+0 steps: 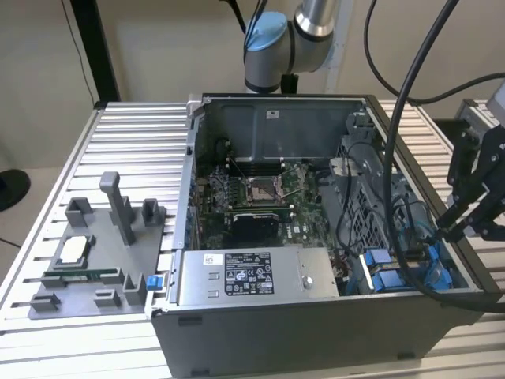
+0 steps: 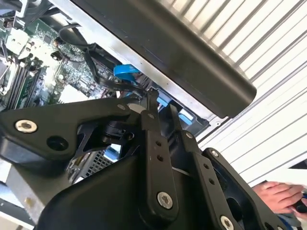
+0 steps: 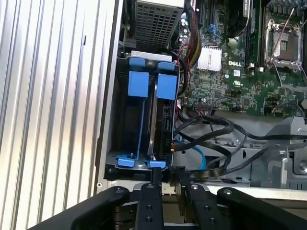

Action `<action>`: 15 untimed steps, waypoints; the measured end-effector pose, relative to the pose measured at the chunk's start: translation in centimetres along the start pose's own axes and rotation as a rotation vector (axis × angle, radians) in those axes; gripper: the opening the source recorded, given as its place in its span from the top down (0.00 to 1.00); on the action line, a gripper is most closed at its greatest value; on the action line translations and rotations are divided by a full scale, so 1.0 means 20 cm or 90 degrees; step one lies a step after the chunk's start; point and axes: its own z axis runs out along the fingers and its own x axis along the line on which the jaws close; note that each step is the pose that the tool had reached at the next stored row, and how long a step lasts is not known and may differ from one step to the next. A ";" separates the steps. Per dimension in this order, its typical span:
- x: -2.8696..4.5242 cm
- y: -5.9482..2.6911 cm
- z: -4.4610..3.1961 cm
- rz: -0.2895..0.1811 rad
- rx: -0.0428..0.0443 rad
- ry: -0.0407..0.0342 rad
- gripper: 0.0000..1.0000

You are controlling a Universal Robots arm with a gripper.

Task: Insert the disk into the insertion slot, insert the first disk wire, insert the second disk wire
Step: 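Insert the second disk wire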

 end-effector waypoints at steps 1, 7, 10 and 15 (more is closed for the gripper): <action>-0.002 -0.001 0.003 -0.002 -0.0003 0.0003 0.00; -0.024 -0.009 0.021 -0.014 -0.0041 0.0006 0.00; -0.027 -0.016 0.029 -0.020 -0.0054 0.0007 0.00; -0.027 -0.027 0.041 -0.024 -0.0135 0.0004 0.00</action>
